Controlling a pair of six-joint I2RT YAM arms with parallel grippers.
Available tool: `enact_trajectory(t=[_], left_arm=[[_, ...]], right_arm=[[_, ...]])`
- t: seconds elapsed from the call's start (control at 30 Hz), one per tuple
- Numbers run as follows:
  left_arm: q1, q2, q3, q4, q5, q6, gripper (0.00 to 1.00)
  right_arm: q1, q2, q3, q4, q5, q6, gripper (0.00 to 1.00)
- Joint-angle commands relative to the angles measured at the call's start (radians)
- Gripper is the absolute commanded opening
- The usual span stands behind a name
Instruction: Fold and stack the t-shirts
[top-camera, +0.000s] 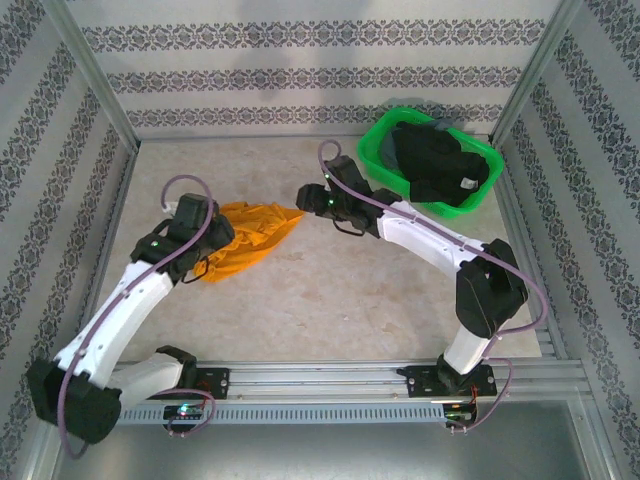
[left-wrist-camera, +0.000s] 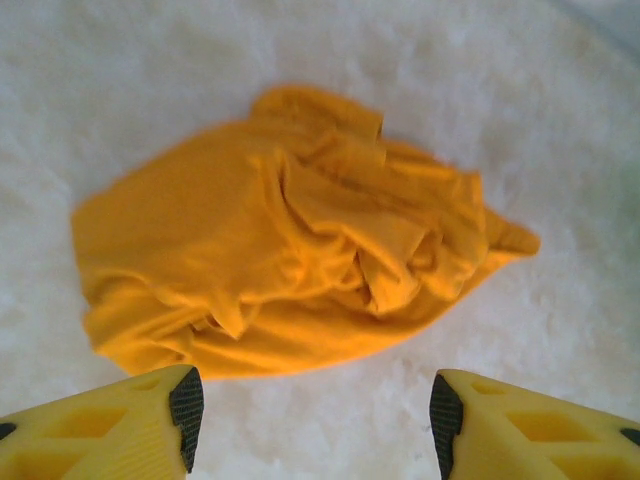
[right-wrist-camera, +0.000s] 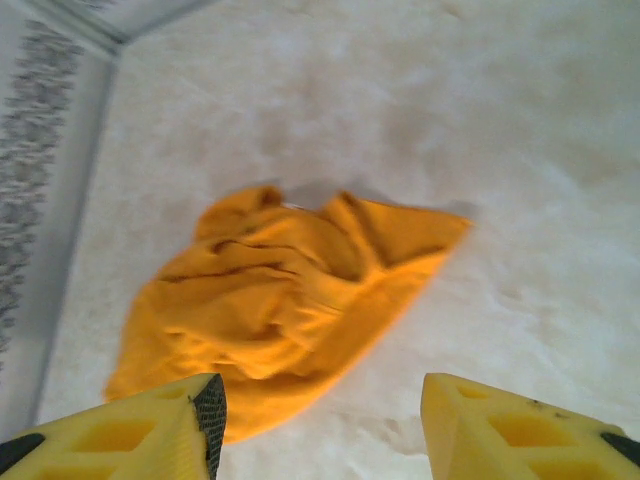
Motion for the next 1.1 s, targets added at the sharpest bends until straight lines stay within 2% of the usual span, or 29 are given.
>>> enact_trajectory(t=[0.0,0.07,0.27,0.5,0.57,0.6,0.63,0.67,0.7,0.9,1.07], left_arm=[[-0.027,0.127,-0.004,0.125,0.129,-0.099,0.63],[-0.045,0.214,0.014,0.174,0.145,-0.157,0.63],[-0.093,0.413,0.03,0.298,0.101,-0.369,0.63],[-0.072,0.593,0.116,0.332,-0.011,-0.419,0.59],[-0.059,0.63,0.131,0.368,-0.02,-0.412,0.46],[-0.051,0.647,0.134,0.394,-0.017,-0.407,0.34],[-0.042,0.659,0.141,0.395,-0.018,-0.401,0.16],[-0.034,0.659,0.143,0.386,-0.023,-0.399,0.04],[-0.026,0.645,0.138,0.381,-0.034,-0.399,0.0],[0.012,0.416,0.045,0.37,-0.055,-0.347,0.0],[0.041,0.23,-0.087,0.415,0.032,-0.359,0.0]], right_arm=[[-0.026,-0.017,-0.071,0.071,-0.029,0.114,0.55],[-0.04,-0.018,-0.086,0.083,-0.03,0.134,0.55],[-0.082,-0.04,-0.11,0.084,-0.062,0.153,0.55],[-0.108,-0.098,-0.157,0.079,-0.077,0.15,0.56],[-0.109,-0.09,-0.166,0.087,-0.095,0.161,0.56],[-0.108,-0.078,-0.168,0.097,-0.111,0.168,0.56],[-0.106,-0.06,-0.166,0.108,-0.125,0.18,0.56],[-0.103,-0.041,-0.162,0.117,-0.134,0.192,0.56],[-0.096,-0.018,-0.155,0.125,-0.14,0.202,0.56],[-0.051,0.176,-0.033,0.153,-0.093,0.265,0.52],[-0.02,0.347,0.119,0.223,-0.066,0.338,0.51]])
